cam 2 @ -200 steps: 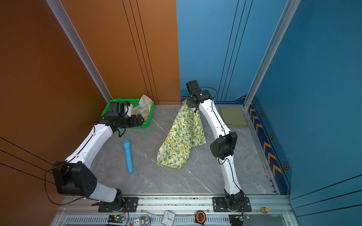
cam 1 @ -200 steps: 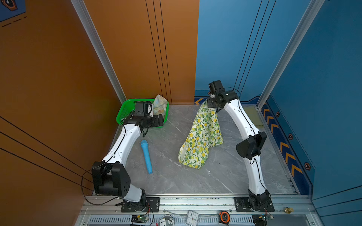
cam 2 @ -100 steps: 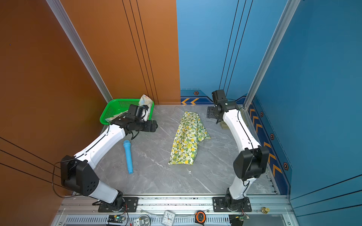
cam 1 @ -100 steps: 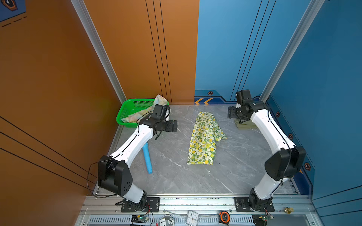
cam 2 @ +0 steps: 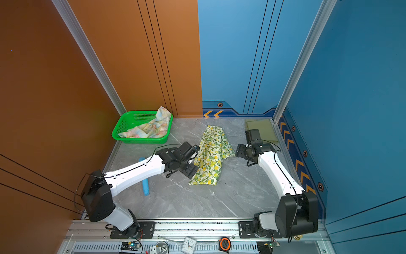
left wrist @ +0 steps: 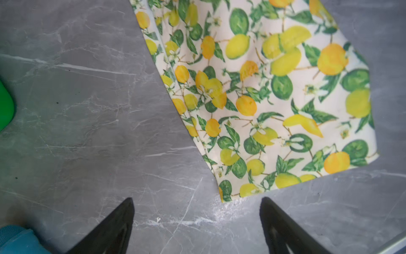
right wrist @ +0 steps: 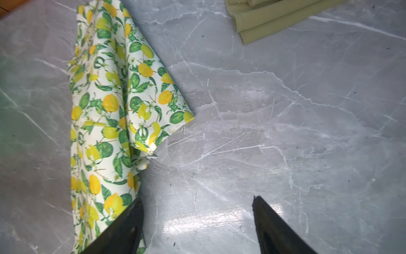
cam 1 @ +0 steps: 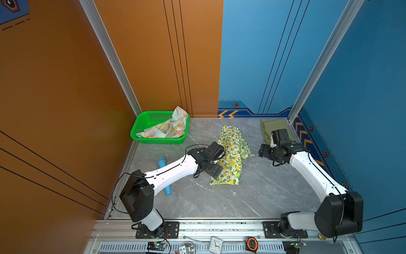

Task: Fold and stack skirts
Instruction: Flatten out the skirt at the center of the table.

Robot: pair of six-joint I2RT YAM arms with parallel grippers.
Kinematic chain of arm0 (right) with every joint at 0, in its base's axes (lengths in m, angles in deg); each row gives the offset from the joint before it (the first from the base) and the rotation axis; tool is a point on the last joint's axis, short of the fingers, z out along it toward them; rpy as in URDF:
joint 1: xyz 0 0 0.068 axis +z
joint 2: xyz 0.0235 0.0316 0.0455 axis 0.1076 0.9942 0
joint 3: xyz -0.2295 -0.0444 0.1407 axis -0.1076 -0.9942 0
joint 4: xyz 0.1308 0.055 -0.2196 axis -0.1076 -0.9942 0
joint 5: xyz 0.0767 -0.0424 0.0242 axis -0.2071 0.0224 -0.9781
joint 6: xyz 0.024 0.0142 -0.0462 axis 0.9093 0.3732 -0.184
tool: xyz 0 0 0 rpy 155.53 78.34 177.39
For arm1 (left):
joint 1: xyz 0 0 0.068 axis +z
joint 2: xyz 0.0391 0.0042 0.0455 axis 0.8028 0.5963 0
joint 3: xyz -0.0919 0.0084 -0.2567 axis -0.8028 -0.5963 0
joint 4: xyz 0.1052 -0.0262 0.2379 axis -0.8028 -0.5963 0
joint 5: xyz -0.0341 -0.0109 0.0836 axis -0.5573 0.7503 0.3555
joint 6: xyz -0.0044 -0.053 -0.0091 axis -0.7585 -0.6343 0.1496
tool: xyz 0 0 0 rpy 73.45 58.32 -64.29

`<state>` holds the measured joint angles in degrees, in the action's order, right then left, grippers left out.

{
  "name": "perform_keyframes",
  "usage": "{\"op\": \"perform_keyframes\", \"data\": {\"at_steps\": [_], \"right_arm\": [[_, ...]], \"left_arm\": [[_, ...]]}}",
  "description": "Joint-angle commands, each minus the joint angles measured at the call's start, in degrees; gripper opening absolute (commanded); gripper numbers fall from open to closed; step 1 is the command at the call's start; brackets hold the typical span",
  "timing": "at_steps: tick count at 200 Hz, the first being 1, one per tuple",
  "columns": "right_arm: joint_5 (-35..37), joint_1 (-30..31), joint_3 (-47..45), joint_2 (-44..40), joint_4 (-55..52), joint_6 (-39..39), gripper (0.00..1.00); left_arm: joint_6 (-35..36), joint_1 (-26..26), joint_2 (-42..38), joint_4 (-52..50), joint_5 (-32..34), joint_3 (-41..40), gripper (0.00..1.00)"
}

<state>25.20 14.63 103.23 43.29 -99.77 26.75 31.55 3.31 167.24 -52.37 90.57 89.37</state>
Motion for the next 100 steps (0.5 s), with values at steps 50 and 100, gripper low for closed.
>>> {"op": "perform_keyframes", "data": {"at_steps": [50, 100], "right_arm": [[-10.85, -0.28, -9.37, 1.88, 15.06, 11.95, 0.74], [-14.27, 0.22, -13.06, 9.12, 26.63, 22.35, 0.70]], "left_arm": [[5.62, -9.59, 3.55, 5.43, 3.20, -5.31, 0.92], [4.89, -9.59, 6.95, 9.07, 3.03, -6.52, 0.91]]}}
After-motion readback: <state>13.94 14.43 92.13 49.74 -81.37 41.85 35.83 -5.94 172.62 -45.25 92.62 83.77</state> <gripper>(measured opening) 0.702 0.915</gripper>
